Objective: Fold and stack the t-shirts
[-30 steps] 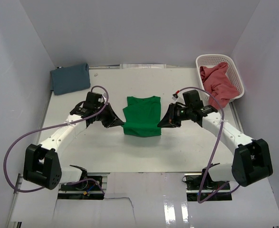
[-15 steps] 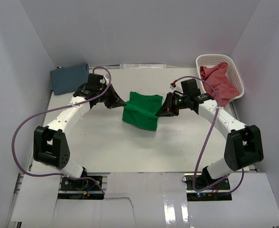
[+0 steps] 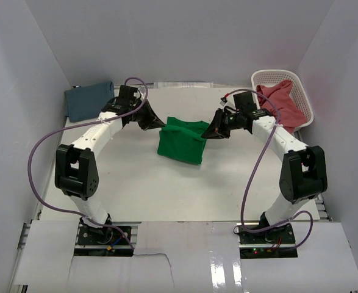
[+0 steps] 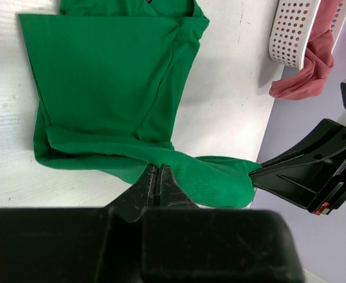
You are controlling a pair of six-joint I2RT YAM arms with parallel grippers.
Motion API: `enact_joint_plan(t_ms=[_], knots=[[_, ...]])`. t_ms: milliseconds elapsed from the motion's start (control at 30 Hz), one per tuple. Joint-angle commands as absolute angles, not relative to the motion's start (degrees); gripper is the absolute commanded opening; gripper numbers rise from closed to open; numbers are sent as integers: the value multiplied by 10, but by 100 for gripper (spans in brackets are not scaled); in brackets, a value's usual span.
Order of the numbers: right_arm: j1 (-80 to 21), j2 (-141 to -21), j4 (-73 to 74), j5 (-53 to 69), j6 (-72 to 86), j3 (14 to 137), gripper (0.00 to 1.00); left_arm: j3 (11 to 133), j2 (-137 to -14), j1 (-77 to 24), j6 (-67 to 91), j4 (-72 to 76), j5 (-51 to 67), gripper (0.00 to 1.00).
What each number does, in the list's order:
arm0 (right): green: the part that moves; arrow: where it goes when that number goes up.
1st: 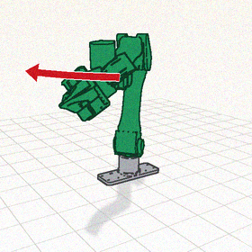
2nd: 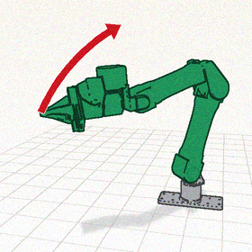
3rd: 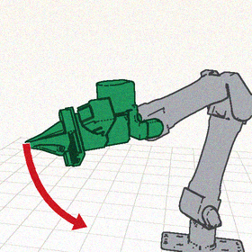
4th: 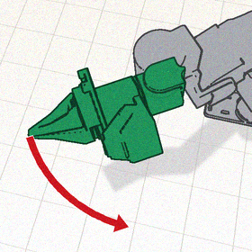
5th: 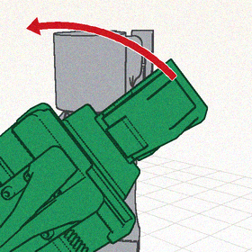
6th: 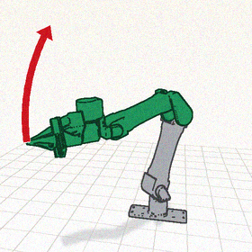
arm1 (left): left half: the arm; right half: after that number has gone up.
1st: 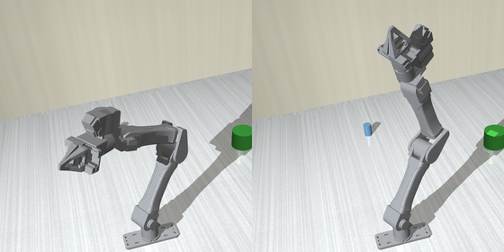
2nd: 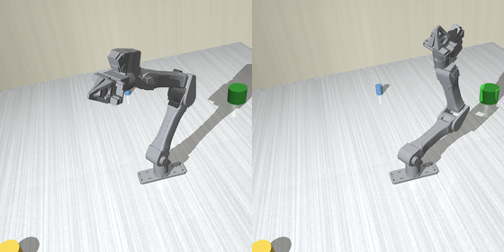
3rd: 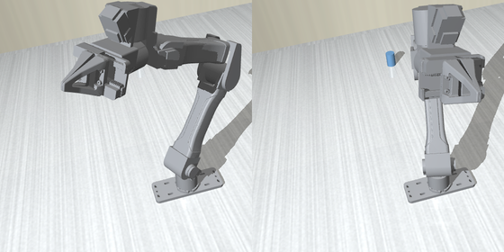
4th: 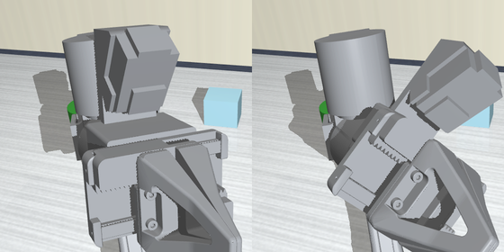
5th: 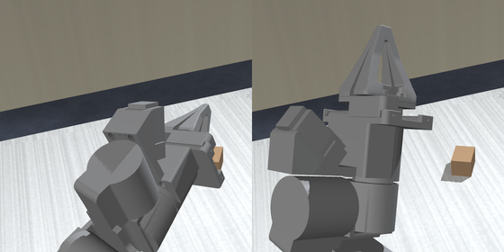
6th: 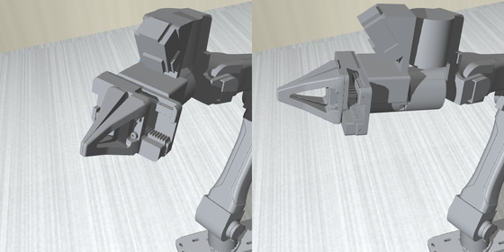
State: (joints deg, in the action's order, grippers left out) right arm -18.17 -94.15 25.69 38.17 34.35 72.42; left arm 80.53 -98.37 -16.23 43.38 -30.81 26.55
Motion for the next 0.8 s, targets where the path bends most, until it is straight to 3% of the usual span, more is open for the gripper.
enact_joint_plan(t_ms=[0, 767], knots=[[-170, -967, 261, 395, 325, 771, 8, 850, -1002, -158, 424, -290, 267, 0], [-120, -1181, 287, 420, 287, 975, 8, 1066, -1201, -155, 413, -308, 232, 0]])
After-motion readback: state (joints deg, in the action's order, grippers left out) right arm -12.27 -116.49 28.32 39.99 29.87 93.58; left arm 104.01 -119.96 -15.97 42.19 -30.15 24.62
